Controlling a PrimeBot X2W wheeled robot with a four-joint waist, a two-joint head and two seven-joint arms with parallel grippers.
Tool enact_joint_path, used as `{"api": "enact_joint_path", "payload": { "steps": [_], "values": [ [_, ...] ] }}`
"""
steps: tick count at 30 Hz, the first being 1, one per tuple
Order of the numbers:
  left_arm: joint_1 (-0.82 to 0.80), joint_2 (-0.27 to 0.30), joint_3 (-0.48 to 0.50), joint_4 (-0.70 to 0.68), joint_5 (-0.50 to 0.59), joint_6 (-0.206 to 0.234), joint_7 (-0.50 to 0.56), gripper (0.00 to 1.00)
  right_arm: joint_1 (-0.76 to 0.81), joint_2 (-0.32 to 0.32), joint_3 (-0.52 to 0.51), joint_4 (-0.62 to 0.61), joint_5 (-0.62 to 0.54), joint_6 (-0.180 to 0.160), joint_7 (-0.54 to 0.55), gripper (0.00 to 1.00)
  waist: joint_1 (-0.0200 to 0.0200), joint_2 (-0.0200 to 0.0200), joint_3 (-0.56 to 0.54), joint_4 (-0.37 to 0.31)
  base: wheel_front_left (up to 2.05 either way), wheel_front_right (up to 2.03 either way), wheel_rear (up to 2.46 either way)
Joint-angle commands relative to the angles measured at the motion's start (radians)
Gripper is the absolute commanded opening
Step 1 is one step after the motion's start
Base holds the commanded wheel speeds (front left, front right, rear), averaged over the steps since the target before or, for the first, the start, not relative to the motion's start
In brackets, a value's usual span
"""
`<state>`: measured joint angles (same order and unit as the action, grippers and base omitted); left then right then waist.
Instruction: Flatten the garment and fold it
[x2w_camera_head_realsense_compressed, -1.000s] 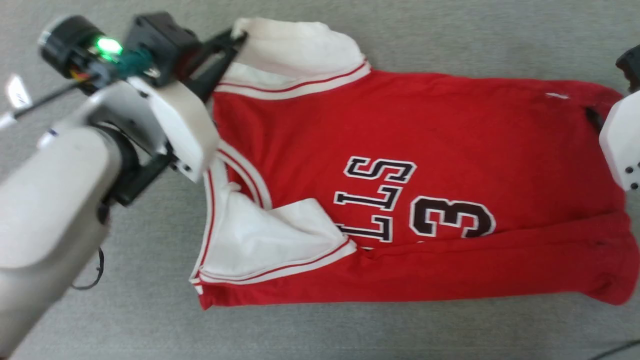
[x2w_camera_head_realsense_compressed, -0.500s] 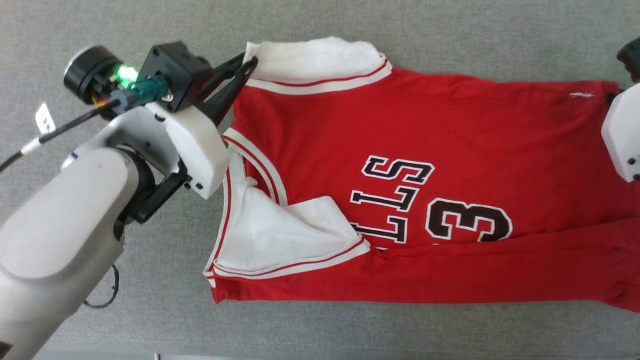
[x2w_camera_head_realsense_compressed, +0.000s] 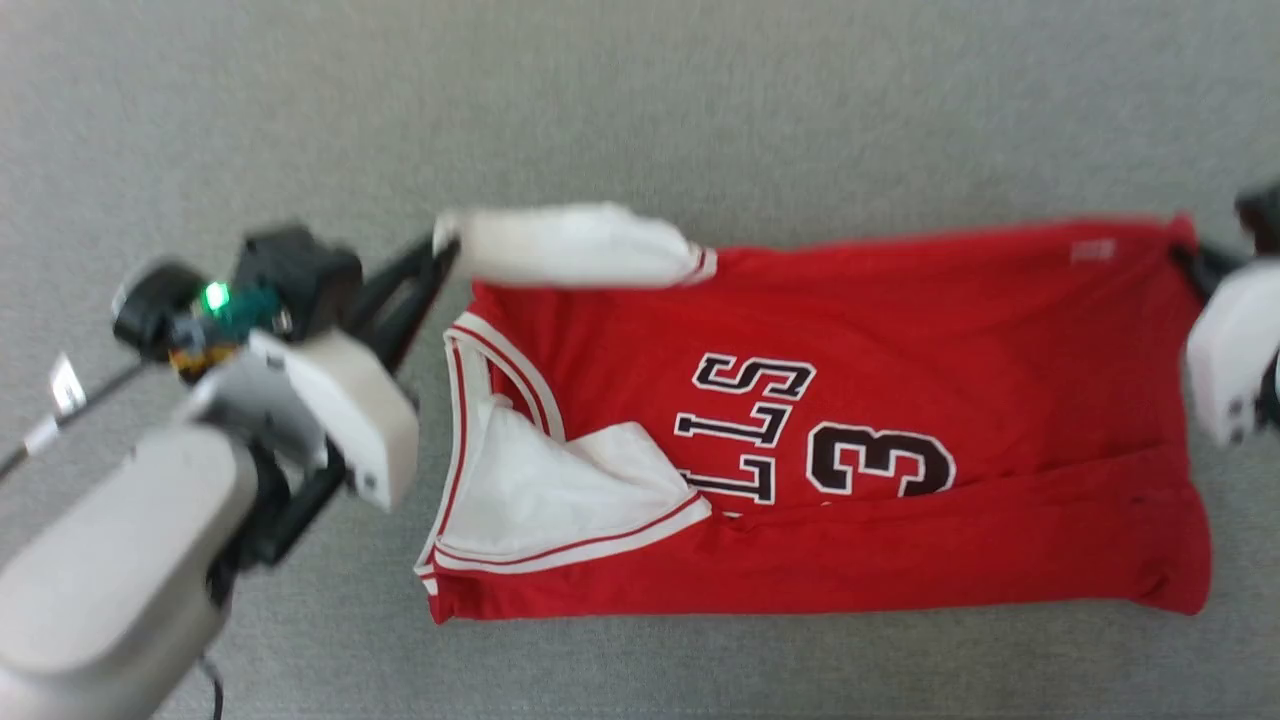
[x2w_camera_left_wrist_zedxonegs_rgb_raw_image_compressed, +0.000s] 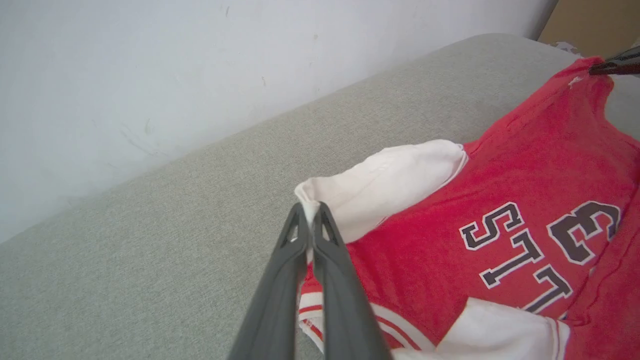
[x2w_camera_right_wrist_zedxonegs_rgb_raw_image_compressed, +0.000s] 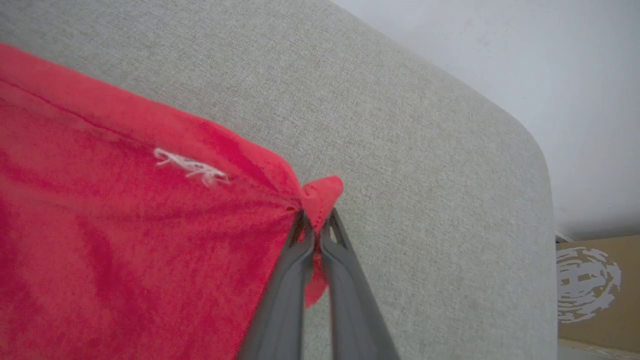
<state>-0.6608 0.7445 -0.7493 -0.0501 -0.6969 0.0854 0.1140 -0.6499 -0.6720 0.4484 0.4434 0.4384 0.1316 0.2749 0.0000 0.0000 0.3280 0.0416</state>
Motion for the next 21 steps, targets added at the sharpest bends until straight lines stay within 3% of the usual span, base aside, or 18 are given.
{"api": "enact_joint_path", "payload": {
  "steps": [1, 7, 12, 21],
  "values": [
    [0.029, 0.008, -0.002, -0.011, -0.009, 0.012, 0.0, 0.0, 0.037, 0.009, -0.011, -0.005, -0.005, -0.001, -0.01, 0.0, 0.0, 0.0, -0.076, -0.004, 0.0, 0.0, 0.0],
    [0.161, 0.064, -0.033, -0.086, -0.038, 0.055, 0.039, 0.0, 0.222, 0.031, -0.108, -0.074, -0.022, -0.001, -0.027, 0.0, 0.0, 0.0, -0.136, 0.01, 0.0, 0.0, 0.0],
    [0.268, 0.086, -0.072, -0.113, -0.066, 0.083, 0.064, 0.0, 0.353, 0.038, -0.144, -0.137, -0.038, -0.001, 0.021, 0.0, 0.0, 0.0, -0.15, 0.013, 0.0, 0.0, 0.0],
    [0.316, 0.038, -0.152, -0.011, -0.081, 0.044, 0.1, 0.0, 0.451, 0.017, -0.118, -0.197, -0.044, -0.001, 0.147, 0.0, 0.0, 0.0, -0.137, 0.008, 0.0, 0.0, 0.0]
  ]
}}
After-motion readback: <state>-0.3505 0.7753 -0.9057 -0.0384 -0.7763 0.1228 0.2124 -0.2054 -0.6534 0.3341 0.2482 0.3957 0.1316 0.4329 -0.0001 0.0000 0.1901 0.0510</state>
